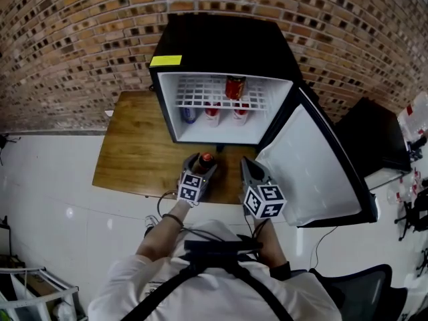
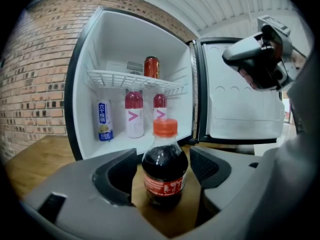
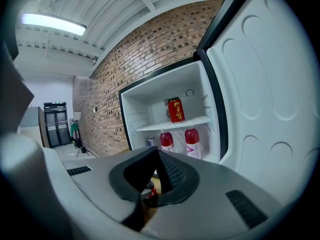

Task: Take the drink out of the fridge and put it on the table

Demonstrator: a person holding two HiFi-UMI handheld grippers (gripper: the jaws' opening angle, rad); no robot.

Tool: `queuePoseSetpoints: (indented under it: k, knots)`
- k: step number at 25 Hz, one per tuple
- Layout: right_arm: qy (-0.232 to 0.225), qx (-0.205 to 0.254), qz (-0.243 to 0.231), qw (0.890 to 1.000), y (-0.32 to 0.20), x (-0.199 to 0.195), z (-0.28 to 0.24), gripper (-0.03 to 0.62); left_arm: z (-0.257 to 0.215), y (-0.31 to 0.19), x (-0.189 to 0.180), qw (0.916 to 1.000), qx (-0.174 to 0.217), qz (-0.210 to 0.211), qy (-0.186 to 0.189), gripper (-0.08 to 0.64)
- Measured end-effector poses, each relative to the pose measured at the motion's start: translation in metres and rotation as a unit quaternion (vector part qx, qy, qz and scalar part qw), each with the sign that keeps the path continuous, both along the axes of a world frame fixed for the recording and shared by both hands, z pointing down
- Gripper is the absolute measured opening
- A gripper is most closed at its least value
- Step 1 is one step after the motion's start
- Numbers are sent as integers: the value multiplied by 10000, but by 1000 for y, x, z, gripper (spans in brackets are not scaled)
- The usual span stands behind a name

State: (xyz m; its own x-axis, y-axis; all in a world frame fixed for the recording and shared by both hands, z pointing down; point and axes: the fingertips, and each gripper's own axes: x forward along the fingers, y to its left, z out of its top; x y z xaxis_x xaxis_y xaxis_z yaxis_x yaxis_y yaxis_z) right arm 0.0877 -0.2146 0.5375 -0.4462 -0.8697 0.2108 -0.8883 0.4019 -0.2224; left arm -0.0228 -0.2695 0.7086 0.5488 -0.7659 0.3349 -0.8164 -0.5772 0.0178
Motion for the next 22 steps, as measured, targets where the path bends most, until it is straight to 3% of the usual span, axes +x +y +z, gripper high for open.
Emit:
queuePoseSetpoints:
  k: [6, 9, 11, 12, 14, 15, 22]
  knots:
    - [-28, 6, -18, 10000, -1, -2, -1, 14, -74, 10, -20, 9965, 471, -266, 632, 374]
    - [-32, 30, -50, 10000, -1, -5, -2, 14, -101, 16, -29, 9951, 491, -373, 778, 373]
    - [-38, 34, -70, 10000, 0, -7, -3, 14, -115, 20, -35, 9948, 409, -491, 796, 305]
    - [-36, 38, -85, 10000, 0, -8, -3, 14, -121, 22, -38, 9945, 383, -571, 783, 242]
    - [-28, 47, -112, 9999, 0, -9, -3, 14, -131, 25, -45, 9943, 360, -713, 705, 40]
    - [-24, 48, -119, 9999, 0, -10, -3, 14, -135, 27, -47, 9944, 357, -746, 663, 7]
    - [8, 14, -120, 9999, -1, -12, 0, 14, -145, 29, -59, 9917, 188, -859, 941, 0]
